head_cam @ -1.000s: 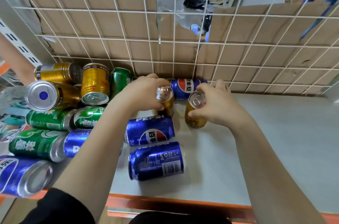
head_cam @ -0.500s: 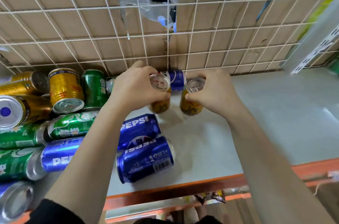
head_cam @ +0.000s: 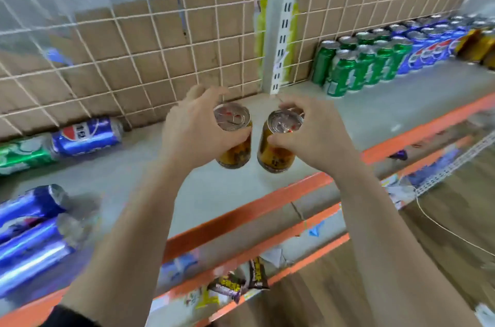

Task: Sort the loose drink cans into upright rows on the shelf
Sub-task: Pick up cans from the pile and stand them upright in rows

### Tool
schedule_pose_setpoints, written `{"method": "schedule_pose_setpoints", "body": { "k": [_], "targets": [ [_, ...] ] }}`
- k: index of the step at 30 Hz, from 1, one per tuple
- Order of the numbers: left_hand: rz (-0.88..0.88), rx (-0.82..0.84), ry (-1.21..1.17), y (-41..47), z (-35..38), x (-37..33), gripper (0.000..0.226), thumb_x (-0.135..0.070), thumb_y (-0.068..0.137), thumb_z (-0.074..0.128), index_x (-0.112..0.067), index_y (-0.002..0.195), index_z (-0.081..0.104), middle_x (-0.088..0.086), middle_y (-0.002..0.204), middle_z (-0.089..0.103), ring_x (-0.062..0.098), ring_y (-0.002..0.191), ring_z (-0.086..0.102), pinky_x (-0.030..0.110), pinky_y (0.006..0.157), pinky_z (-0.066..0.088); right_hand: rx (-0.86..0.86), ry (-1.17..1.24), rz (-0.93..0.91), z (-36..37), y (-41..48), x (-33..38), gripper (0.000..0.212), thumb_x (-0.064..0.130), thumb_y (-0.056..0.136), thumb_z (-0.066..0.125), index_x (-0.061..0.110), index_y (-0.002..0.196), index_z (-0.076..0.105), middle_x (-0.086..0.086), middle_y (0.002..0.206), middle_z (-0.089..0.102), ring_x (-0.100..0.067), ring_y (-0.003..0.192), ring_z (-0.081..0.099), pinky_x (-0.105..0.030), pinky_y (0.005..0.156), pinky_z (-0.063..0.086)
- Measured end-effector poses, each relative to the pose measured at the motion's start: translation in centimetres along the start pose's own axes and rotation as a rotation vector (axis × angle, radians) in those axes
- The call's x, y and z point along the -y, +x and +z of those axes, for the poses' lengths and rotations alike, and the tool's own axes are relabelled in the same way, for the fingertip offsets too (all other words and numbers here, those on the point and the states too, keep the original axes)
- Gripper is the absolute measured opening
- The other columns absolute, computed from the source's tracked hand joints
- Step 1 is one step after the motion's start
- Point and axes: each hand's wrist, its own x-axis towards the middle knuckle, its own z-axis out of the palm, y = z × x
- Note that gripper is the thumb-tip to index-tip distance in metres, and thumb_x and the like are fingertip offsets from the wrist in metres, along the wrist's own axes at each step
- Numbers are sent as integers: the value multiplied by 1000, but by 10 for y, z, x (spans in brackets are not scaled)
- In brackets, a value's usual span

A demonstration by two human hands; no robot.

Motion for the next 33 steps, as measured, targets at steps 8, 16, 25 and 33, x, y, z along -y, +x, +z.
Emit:
{"method": "schedule_pose_setpoints", "body": {
  "k": [8, 16, 25, 33],
  "targets": [
    [129, 186, -200, 26, 123, -163, 74, -53, 60, 80, -23, 123, 56, -4, 99, 44, 10, 95, 49, 18, 81, 36, -102, -124, 165, -122, -26, -147, 43, 27, 61, 75, 21, 102, 63, -3, 95, 48, -28, 98, 49, -26, 81, 35],
    [292, 238, -72, 79, 211, -288, 70, -70, 57, 65, -33, 117, 61, -3, 119, 53, 19, 116, 50, 29, 83, 38, -245, -113, 321, -207, -25, -266, 43, 29, 56, 75, 21, 97, 64, -7, 97, 52, -30, 97, 48, -36, 87, 40],
    [383, 251, -93, 183, 332, -398, 58, -70, 53, 65, -30, 96, 66, -7, 85, 46, 20, 95, 55, 30, 72, 41, -236, -152, 388, -284, 44, -406, 45, 35, 53, 74, 31, 97, 61, -4, 101, 56, -23, 100, 49, -28, 80, 38],
    [401, 240, 10, 268, 391, -471, 62, -68, 65, 62, -33, 115, 59, -7, 99, 47, 16, 107, 48, 27, 73, 34, -190, -102, 316, -356, 120, -486, 45, 27, 58, 78, 31, 98, 57, -1, 101, 54, -24, 101, 46, -30, 78, 39]
  ]
}}
